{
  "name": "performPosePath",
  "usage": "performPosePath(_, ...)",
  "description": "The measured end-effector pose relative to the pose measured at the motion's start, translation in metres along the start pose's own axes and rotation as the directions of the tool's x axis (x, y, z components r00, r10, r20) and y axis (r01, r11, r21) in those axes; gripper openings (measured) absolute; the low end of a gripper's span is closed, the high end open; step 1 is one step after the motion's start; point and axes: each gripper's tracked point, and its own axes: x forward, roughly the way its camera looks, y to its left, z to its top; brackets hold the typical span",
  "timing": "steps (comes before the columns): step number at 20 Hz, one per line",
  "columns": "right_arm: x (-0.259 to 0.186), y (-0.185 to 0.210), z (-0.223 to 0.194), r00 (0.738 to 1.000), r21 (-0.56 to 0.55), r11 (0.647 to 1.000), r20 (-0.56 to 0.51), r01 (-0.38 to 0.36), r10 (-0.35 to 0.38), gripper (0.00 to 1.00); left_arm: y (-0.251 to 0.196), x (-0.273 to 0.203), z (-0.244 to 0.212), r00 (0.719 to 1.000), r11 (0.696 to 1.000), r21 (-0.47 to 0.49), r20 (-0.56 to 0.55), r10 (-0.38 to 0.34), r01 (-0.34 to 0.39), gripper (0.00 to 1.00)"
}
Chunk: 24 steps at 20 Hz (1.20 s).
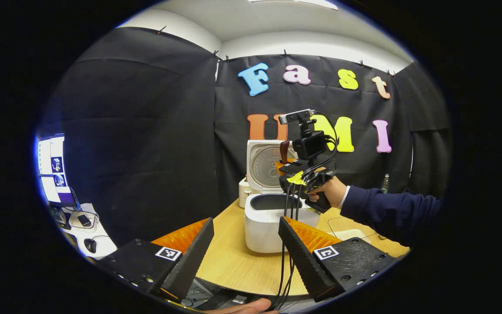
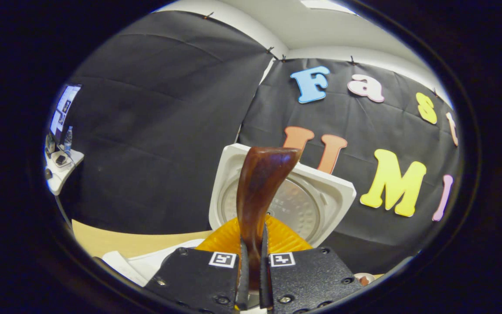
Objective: Close the left gripper, press the button to open the rice cooker; take a wooden spoon from the chopstick holder with the right hand, scoop a spoonful of rice and pour it into the rice cooker, then put the wooden spoon back into the chopstick holder.
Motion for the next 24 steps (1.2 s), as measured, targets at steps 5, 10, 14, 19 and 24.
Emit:
performPosePath(5, -0.033, -0.044, 0.008, 0.998, 0.02, 0.998, 0.013, 0.053, -0.053, 0.15, -0.008, 0.003, 0.008, 1.0, 1.0, -0.008, 0.016, -0.007, 0.007, 0.95)
performPosePath(10, -0.091, -0.093, 0.004, 0.996, 0.128, 0.988, -0.018, 0.086, -0.084, 0.15, -0.024, 0.011, 0.013, 0.999, 0.999, -0.004, 0.027, -0.033, 0.033, 0.95)
performPosePath(14, -0.144, -0.141, 0.004, 0.991, 0.187, 0.973, -0.019, 0.135, -0.134, 0.15, -0.043, 0.018, 0.023, 0.996, 0.998, -0.015, 0.051, -0.068, 0.069, 0.94)
performPosePath(19, -0.208, -0.201, -0.023, 0.969, 0.299, 0.923, -0.122, 0.244, -0.216, 0.16, -0.077, 0.035, 0.034, 0.99, 0.993, -0.025, 0.08, -0.115, 0.118, 0.93)
performPosePath(24, -0.273, -0.266, -0.05, 0.936, 0.357, 0.866, -0.182, 0.349, -0.302, 0.16, -0.11, 0.047, 0.05, 0.979, 0.987, -0.004, 0.127, -0.159, 0.161, 0.93)
